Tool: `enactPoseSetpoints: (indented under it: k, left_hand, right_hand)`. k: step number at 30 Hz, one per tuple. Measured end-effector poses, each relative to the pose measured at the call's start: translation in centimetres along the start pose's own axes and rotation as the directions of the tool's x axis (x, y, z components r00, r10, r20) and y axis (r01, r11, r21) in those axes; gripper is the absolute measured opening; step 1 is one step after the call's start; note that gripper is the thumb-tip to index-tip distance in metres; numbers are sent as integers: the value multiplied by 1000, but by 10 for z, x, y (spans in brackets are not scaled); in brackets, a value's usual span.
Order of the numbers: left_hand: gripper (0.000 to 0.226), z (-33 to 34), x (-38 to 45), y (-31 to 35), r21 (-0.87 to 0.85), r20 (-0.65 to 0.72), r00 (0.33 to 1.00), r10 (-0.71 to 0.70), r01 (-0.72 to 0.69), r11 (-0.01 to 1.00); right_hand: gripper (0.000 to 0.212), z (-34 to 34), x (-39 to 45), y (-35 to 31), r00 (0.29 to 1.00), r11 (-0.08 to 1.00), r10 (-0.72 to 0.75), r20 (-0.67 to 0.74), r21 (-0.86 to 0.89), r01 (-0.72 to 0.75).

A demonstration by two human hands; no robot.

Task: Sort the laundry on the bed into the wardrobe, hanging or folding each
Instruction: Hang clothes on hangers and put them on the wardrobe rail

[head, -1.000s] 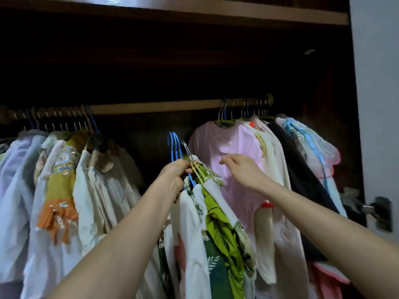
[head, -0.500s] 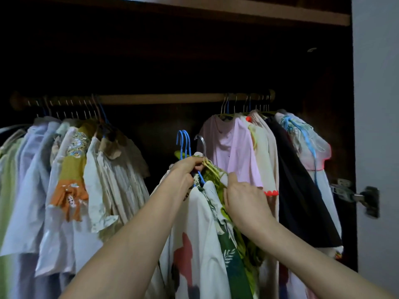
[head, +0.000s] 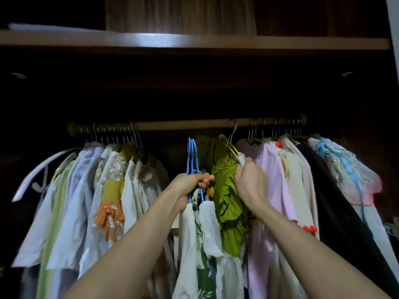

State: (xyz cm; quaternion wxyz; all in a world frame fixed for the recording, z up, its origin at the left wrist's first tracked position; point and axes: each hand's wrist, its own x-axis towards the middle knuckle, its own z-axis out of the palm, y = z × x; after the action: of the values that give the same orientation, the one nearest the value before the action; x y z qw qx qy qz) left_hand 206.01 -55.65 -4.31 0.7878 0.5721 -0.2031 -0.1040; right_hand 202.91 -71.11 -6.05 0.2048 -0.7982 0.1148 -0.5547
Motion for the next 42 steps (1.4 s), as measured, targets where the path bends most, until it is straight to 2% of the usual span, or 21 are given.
enactPoseSetpoints:
  k: [4,10,16,19,22,24,28,31,36,38,42]
  left_hand:
    - [13,-9,3,2,18,-24,999,49,-48,999]
    - [10,-15,13,6,9,-27,998,51,-51,999]
    - [9,-18,23,2,36,-30,998,57,-56,998]
    - [11,-18,24,1,59,-35,998,61,-59,997]
    - [12,-20,22,4,45,-36,998,57,-55,997]
    - [11,-23,23,7,43,-37,998,58,-57,997]
    - [11,-26,24,10,53,-39,996,77,-75,996]
    - [11,-27,25,6,60,-30,996,79,-77,995]
    - [8,-23,25,0,73,-41,996,83,-80,994]
    - [7,-21,24,-2,70,-46,995,85,-81,994]
    - [8,-18,17,-3,63,-55,995,83,-79,995]
  right_hand:
    - [22,13,30,-9,999,998,17,-51,55,-14]
    - [25,29,46,-1,1000,999,8,-12,39,-7]
    - [24,36,48,8,998,992,21,65,123,-29]
    - [19,39,43,4,998,986,10,57,168,-19]
    - [21,34,54,-9,997,974,75,12,213,-75]
    - [22,26,64,-16,992,968,121,29,217,-124]
    - [21,27,61,-13,990,977,110,87,174,-124]
    - [24,32,52,-4,997,985,63,46,159,-69]
    - [37,36,32,11,997,989,-81,-16,-128,79]
    - [33,41,31,22,995,983,-104,6,-149,103]
    - [28,35,41,29,990,996,-24,142,-86,37]
